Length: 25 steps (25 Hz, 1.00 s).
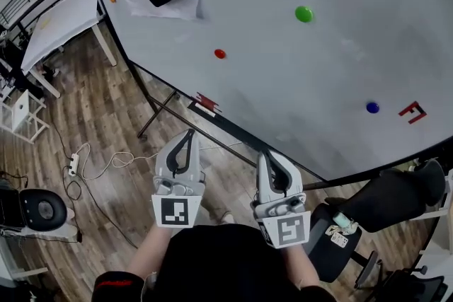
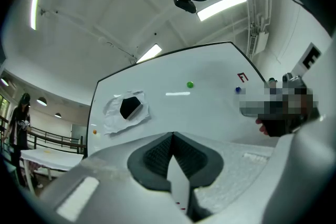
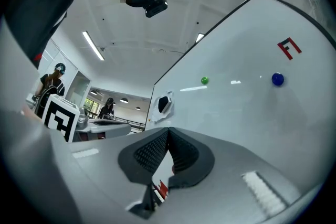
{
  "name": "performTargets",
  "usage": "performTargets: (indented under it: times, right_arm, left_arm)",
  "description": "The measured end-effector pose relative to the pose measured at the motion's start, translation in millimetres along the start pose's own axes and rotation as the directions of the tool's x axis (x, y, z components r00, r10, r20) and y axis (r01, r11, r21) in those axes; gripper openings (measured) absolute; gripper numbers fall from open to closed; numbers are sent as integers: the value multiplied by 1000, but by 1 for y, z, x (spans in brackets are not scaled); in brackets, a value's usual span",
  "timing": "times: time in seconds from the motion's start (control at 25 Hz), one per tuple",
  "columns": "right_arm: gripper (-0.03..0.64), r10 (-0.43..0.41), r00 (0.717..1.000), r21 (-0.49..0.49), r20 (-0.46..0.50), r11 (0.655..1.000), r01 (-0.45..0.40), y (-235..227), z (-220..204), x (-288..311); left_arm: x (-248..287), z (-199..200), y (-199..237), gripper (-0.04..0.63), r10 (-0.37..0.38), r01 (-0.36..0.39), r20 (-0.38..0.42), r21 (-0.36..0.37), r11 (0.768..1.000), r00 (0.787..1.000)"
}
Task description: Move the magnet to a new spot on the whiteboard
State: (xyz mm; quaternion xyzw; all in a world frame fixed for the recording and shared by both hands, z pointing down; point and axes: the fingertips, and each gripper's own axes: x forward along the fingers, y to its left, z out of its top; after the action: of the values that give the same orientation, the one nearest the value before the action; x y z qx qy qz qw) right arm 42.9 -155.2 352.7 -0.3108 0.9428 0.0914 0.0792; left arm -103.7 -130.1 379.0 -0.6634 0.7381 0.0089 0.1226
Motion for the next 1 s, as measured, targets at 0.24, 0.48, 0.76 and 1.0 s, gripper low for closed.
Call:
performTargets:
  times: [0.24, 0.48, 0.76, 1.0]
  right_arm:
    - [2, 70, 998, 3, 9, 998, -70, 7, 1, -16]
    - [2, 116, 993, 8, 27, 993, -117, 13, 6, -29]
    - [2, 154, 987, 14, 40, 988, -155, 20, 8, -40]
    - [2, 170, 985, 25, 25, 985, -170, 20, 7, -46]
  left_arm:
    - [-27, 8, -10, 0, 57, -58, 21, 11, 998, 998]
    - [-52, 7, -18, 0, 102, -102, -3, 18, 995, 995]
    - [-73, 10, -26, 0, 137, -137, -13, 28, 990, 990]
    - [-82, 12, -32, 0, 154, -153, -15, 39, 987, 988]
